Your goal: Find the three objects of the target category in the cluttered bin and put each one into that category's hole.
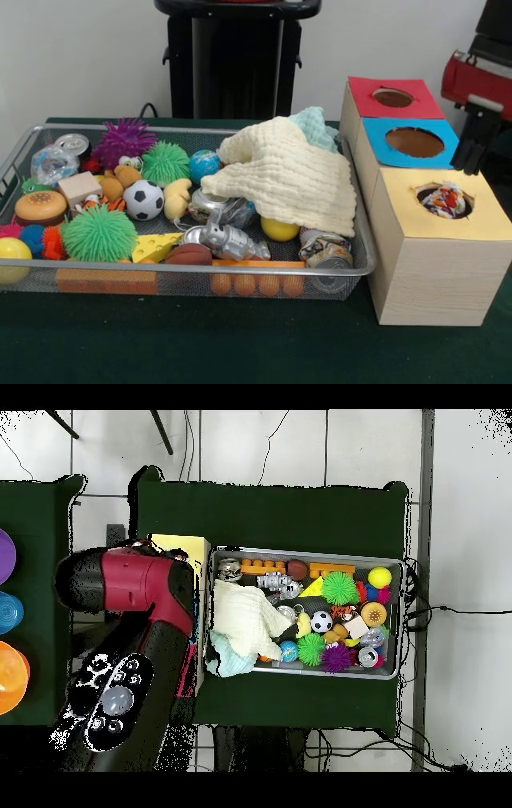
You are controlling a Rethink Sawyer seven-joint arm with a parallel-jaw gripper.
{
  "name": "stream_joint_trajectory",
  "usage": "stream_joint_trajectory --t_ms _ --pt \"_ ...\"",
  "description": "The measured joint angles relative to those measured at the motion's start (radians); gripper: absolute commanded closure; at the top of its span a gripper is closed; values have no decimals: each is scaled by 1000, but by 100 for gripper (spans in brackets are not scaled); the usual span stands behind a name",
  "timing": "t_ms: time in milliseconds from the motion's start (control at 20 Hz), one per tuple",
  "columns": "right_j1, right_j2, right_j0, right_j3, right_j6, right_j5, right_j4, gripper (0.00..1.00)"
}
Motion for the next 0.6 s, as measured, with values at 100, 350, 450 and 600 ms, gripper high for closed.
stream_joint_trajectory --t_ms 100,350,450,600 --pt "-18 0 -1 5 0 0 0 100" --pt "-62 0 -4 15 0 0 0 100" --pt "-70 0 -6 17 0 0 0 100" --pt "-76 0 -6 20 0 0 0 100"
